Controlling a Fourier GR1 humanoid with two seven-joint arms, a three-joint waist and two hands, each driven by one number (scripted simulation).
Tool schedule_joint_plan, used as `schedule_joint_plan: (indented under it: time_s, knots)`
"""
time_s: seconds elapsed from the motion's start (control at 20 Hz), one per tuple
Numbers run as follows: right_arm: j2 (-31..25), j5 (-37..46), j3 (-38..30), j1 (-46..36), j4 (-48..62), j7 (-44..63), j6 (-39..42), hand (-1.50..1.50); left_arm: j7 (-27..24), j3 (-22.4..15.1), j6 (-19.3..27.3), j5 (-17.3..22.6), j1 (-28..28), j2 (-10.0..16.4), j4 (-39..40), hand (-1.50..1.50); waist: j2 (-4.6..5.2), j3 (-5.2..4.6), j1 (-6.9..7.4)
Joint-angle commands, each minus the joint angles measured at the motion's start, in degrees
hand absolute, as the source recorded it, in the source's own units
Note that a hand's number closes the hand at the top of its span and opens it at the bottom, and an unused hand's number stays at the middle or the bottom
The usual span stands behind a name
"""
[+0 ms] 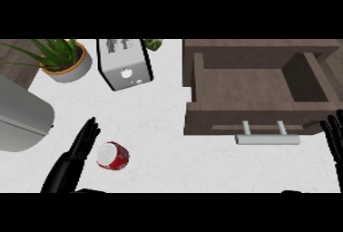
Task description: Pick up the can, place it into the drawer and close the drawer
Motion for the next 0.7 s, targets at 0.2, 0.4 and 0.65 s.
schedule_joint_plan:
  time_s: [0.2,0.4,0.65]
  knots:
    - [0.0,0.4,-1.0,-3.4,4.1,-1.1,0.5,-1.5,-4.6,2.7,-0.8,-0.8,-1.3,0.9,6.6,-1.5,0.01,0.01,0.06]
    - [2.7,3.9,1.7,-1.7,2.9,-3.5,-0.8,-1.5,-13.0,6.3,-2.8,-0.5,-6.5,2.9,20.3,-1.5,0.07,-0.01,-0.13]
    - [3.7,4.3,2.8,1.2,-2.6,-0.2,-0.7,-1.5,-14.4,4.8,-2.5,-1.6,-0.3,1.6,17.1,-1.5,-0.01,0.0,0.01]
